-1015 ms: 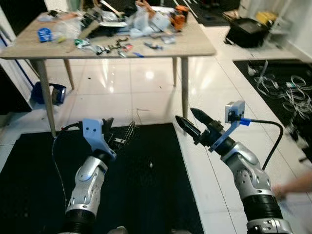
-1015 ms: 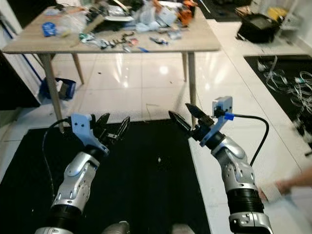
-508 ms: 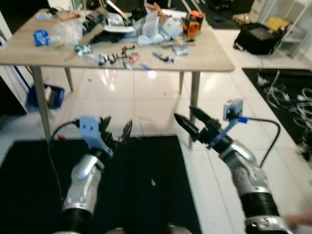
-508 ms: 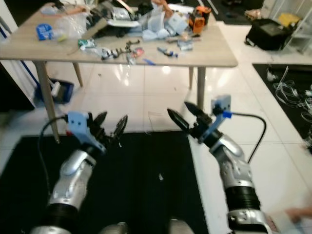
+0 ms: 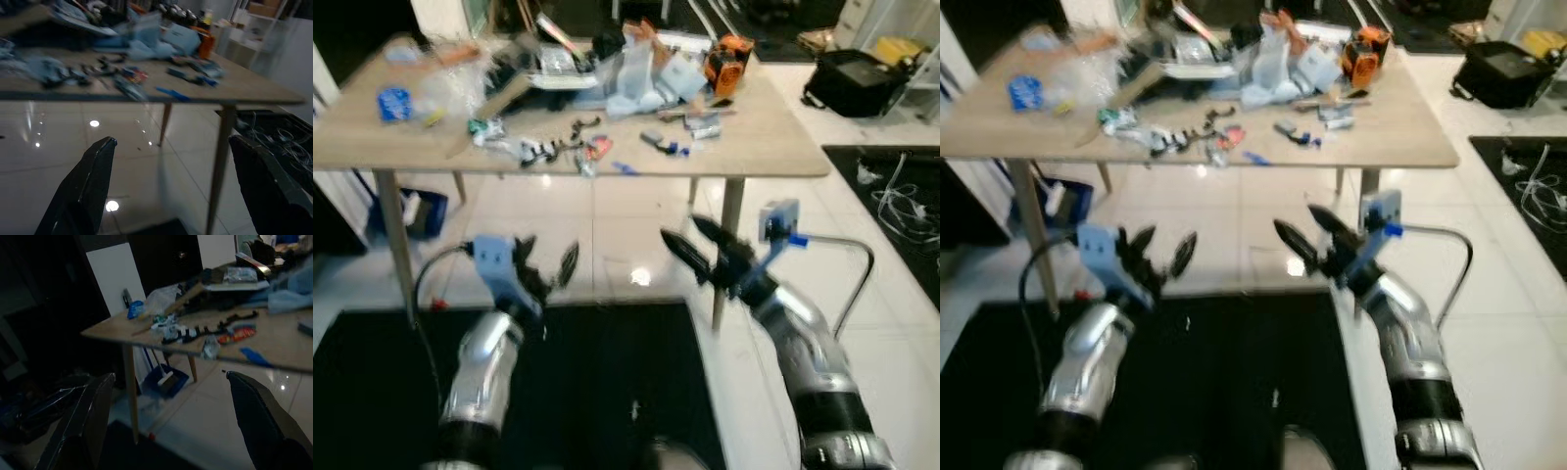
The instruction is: Picking trash to rubbish bin
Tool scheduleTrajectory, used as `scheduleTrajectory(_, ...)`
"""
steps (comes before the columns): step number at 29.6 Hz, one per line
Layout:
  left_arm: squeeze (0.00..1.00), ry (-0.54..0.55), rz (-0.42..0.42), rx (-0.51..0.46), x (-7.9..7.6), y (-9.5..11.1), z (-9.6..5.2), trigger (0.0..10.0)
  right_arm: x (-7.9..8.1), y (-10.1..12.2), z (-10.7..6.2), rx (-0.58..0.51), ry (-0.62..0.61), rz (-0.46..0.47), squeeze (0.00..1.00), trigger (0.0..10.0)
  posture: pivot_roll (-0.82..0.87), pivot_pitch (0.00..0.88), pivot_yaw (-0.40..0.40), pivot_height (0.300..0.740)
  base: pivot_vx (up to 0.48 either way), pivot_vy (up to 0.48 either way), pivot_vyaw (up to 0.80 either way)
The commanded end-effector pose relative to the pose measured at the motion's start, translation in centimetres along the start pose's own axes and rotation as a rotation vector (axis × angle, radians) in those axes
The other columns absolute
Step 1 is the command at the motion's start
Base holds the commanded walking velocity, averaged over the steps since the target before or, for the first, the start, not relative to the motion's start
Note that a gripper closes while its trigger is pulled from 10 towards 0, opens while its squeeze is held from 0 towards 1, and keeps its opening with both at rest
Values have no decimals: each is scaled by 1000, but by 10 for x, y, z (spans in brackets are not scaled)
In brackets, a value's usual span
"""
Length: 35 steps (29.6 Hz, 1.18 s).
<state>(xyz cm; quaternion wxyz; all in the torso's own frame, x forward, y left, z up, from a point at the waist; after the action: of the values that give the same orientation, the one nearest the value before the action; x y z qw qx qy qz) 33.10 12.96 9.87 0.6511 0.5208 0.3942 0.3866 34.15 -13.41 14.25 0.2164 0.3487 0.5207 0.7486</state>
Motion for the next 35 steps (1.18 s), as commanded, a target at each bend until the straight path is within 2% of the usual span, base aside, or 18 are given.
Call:
scheduleTrajectory(1,0,3,1,9,2,-1,-2,10000,2,-3,1,5,1,12,0,10000,-65,0,-31,740,480,0,0)
scheduleTrajectory(25,0,-1,1,7,1,0,-2,10000,2,-4,0,10,1,15,0,10000,-65,0,-31,740,480,0,0)
scheduleTrajectory(35,0,3,3,-9,1,3,-2,10000,-6,-4,0,11,-47,24,0,10000,-65,0,-31,740,454,0,0)
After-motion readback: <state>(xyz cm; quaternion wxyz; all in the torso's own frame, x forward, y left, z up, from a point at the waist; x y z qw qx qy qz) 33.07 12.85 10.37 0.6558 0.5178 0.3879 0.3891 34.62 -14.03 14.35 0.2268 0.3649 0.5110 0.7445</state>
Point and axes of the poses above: a point about 5 cm out from each wrist's last joint towards the gripper, its own z axis pointing out of the wrist towards the gripper, its own y axis along the axis of the wrist's last joint, x = y × z, the point moved 5 cm from there along z, pointing out of the wrist towards the gripper, and after that the axes turned 3 degrees about z, right-handed, at the moved point
